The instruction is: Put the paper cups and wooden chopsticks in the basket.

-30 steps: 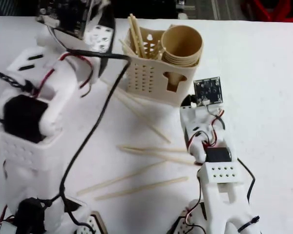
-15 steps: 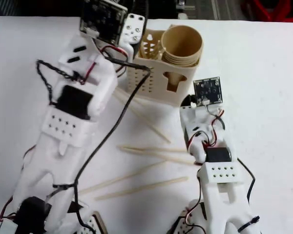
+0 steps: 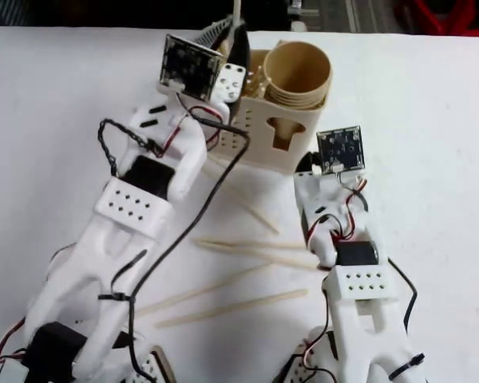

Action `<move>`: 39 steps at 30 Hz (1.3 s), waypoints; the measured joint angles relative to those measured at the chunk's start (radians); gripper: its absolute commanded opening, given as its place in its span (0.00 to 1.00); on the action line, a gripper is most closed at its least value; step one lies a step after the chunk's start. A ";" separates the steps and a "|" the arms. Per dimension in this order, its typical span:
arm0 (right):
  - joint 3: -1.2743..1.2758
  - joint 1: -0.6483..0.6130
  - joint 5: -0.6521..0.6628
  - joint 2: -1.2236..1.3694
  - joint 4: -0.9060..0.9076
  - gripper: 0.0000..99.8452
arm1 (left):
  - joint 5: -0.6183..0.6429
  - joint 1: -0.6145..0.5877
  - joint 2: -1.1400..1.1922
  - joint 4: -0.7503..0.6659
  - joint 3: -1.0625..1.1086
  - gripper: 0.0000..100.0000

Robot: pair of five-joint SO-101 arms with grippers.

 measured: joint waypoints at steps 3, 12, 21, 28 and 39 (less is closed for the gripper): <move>0.000 0.000 0.000 0.000 0.000 0.02 | 0.043 0.000 0.000 0.123 -0.046 0.14; 0.000 0.000 0.000 0.000 0.000 0.02 | 0.060 -0.061 0.000 0.621 -0.338 0.14; 0.000 0.000 0.000 0.000 0.000 0.02 | 0.018 -0.137 0.000 1.126 -0.554 0.14; 0.000 0.009 0.000 0.000 0.000 0.02 | -0.100 -0.140 -0.002 1.401 -0.592 0.14; 0.000 0.126 -0.011 0.000 0.000 0.02 | -0.342 -0.014 -0.002 1.556 -0.470 0.17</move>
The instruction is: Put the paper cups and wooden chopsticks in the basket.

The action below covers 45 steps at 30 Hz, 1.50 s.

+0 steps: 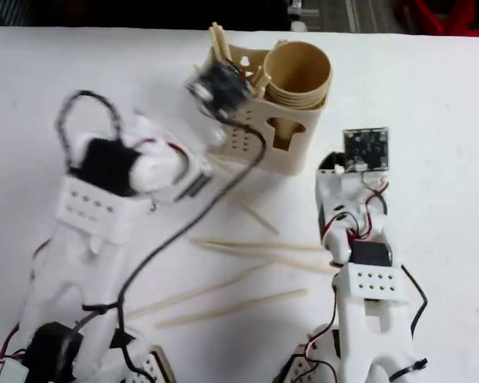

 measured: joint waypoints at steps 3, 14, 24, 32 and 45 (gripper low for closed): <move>0.000 0.051 -0.058 0.000 0.000 0.02 | -0.055 0.052 0.000 -0.074 0.158 0.22; -0.031 0.124 -0.103 -0.002 0.000 0.02 | -0.094 0.190 0.000 -0.560 0.715 0.23; -0.031 0.124 -0.103 -0.002 0.000 0.02 | -0.094 0.249 0.175 -0.709 0.792 0.27; -0.031 0.124 -0.103 -0.002 0.000 0.02 | -0.094 0.249 0.450 -0.608 0.563 0.26; -0.031 0.124 -0.103 -0.002 0.000 0.02 | -0.092 0.276 0.634 -0.473 0.367 0.06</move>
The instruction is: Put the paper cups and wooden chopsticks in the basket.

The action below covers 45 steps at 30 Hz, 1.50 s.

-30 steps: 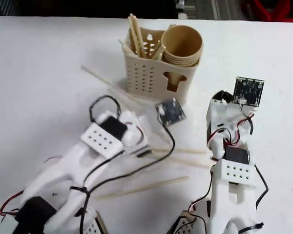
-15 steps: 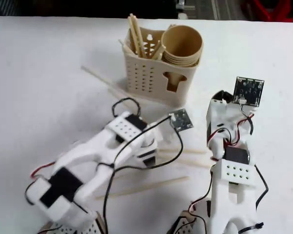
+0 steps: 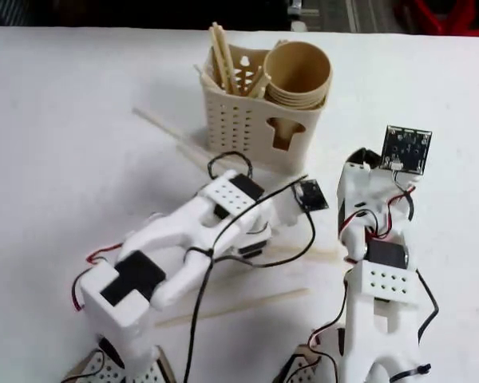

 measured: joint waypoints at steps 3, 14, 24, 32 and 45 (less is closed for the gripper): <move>0.000 0.000 0.000 0.000 0.000 0.02 | -0.003 0.005 0.000 0.014 0.000 0.02; 0.000 0.000 0.000 0.000 0.000 0.02 | -0.009 0.005 0.000 0.115 0.009 0.02; 0.000 0.000 0.000 0.000 0.000 0.02 | -0.055 0.002 -0.192 0.003 0.222 0.09; 0.000 0.000 0.000 0.000 0.000 0.02 | 0.029 0.002 -0.212 -0.109 0.227 0.19; 0.000 0.000 0.000 0.000 0.000 0.02 | 0.054 0.034 -0.212 -0.256 0.227 0.19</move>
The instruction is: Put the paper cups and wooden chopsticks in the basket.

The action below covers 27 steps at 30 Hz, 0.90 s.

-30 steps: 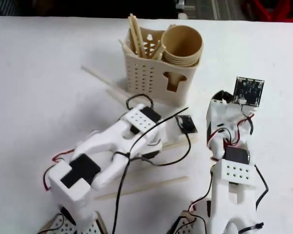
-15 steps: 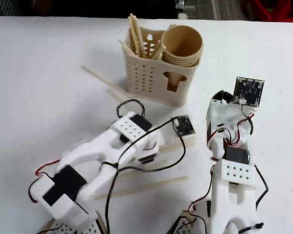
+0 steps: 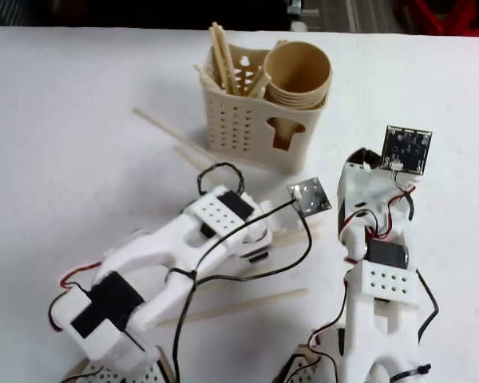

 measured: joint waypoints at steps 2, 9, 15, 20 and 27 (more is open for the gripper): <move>0.000 0.000 0.000 0.000 0.000 0.02 | 0.005 0.000 0.000 -0.018 0.000 0.19; 0.000 0.000 0.000 0.000 0.000 0.02 | 0.052 0.000 0.052 -0.044 -0.041 0.18; 0.000 0.000 0.000 0.000 0.000 0.02 | 0.058 0.000 0.267 0.169 -0.307 0.08; 0.000 0.000 0.000 0.000 0.000 0.02 | 0.058 0.012 0.394 0.324 -0.488 0.02; 0.000 0.000 0.000 0.000 0.000 0.02 | 0.058 0.012 0.420 0.377 -0.526 0.02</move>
